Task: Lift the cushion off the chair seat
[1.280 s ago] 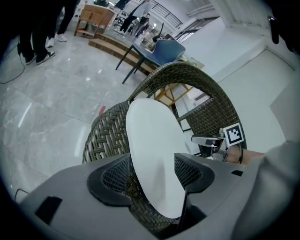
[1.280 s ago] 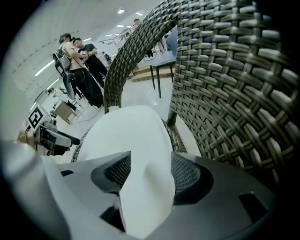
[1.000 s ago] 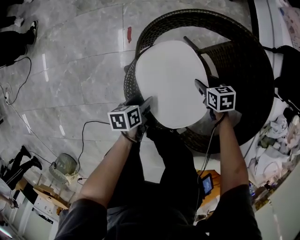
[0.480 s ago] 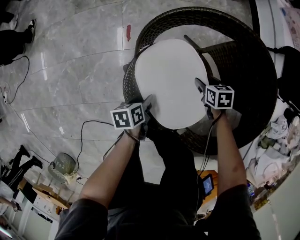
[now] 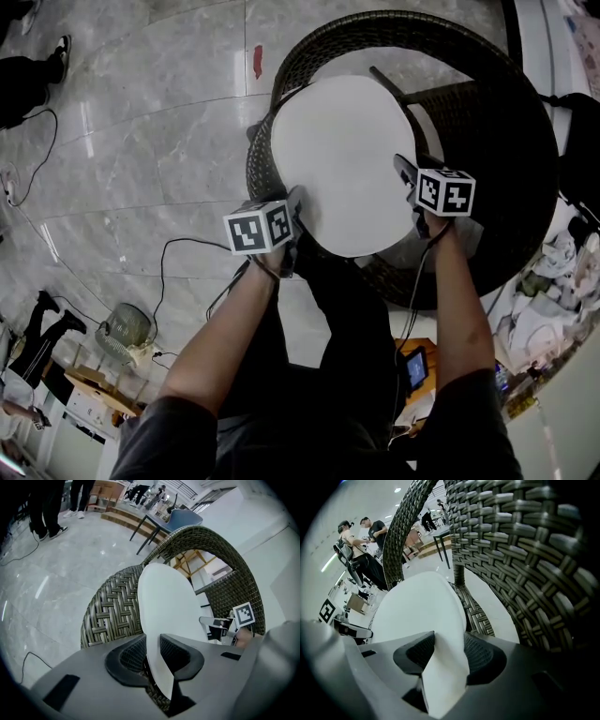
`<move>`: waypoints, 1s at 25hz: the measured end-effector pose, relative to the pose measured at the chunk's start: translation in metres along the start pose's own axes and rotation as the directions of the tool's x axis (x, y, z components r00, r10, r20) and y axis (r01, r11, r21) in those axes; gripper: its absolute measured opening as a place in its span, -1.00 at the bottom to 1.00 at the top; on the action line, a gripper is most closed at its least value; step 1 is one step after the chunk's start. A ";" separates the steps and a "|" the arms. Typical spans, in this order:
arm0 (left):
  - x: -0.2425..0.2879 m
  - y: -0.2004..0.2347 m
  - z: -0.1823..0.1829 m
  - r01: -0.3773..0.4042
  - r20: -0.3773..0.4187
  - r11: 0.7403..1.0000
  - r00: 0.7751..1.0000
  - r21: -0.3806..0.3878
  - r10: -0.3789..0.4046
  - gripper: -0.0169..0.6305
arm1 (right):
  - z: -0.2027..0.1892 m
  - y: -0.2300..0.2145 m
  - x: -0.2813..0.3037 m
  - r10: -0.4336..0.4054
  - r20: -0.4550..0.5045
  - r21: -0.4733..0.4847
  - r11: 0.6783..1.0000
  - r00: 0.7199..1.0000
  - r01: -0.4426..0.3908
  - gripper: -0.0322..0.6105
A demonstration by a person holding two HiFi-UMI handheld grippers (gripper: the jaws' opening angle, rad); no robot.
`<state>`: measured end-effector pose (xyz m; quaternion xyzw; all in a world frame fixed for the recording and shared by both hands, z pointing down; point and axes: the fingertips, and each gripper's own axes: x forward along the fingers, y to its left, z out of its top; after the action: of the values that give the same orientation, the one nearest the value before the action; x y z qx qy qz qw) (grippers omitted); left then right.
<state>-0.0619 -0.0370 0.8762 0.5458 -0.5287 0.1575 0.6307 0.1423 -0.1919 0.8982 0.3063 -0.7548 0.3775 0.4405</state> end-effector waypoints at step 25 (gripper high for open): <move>-0.043 -0.031 0.021 0.044 0.047 0.998 0.998 0.038 -0.046 -0.87 | 0.017 0.016 -0.071 -0.055 0.124 -0.024 0.998 0.991 0.059 -0.76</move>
<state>-0.0644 -0.0496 0.8208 0.5727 -0.5282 0.1400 0.6111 0.1529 -0.1884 0.8239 0.3443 -0.7767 0.3344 0.4078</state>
